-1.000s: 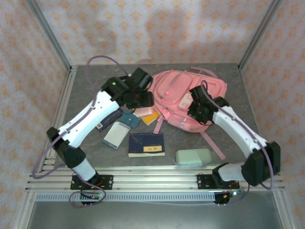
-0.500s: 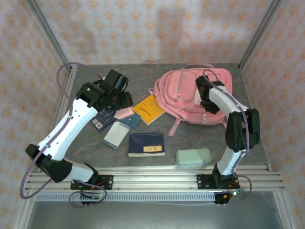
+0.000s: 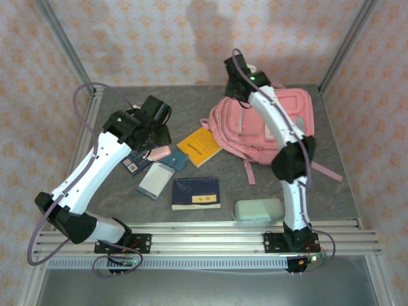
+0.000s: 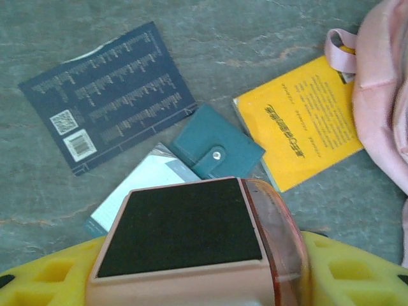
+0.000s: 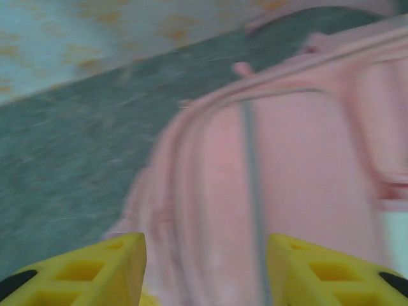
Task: Pack books, pencil case, and school supplies into a backpack
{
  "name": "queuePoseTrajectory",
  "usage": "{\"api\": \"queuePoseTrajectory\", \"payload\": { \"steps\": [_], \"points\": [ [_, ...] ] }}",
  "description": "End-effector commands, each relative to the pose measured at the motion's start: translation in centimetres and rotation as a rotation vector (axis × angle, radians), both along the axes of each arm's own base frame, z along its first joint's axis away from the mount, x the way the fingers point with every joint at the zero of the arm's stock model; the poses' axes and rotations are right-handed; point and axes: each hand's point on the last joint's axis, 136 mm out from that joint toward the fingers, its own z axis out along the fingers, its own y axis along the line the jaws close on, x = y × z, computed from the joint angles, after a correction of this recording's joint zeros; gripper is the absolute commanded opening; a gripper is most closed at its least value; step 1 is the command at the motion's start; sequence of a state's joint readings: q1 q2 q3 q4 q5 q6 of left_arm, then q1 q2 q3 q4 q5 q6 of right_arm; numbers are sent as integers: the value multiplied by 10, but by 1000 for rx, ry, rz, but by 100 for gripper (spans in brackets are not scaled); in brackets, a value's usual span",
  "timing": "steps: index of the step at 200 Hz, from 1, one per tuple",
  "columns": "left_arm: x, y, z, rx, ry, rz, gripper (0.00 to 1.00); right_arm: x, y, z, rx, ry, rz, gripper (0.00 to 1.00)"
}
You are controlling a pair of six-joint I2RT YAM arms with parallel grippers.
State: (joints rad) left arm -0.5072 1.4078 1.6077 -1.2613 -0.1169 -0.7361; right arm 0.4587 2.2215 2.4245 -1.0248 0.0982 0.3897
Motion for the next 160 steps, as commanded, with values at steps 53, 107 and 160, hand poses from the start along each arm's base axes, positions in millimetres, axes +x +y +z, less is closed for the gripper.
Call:
{"api": "queuePoseTrajectory", "payload": {
  "steps": [53,107,160],
  "points": [
    [-3,21,-14,86,41,71,48,9,49,-96,83,199,-5,57],
    [-1,18,-21,89,63,66,48,12,58,-153,54,275,11,51],
    [0,20,-24,93,69,73,48,7,42,-140,-66,251,22,0]
  ]
}}
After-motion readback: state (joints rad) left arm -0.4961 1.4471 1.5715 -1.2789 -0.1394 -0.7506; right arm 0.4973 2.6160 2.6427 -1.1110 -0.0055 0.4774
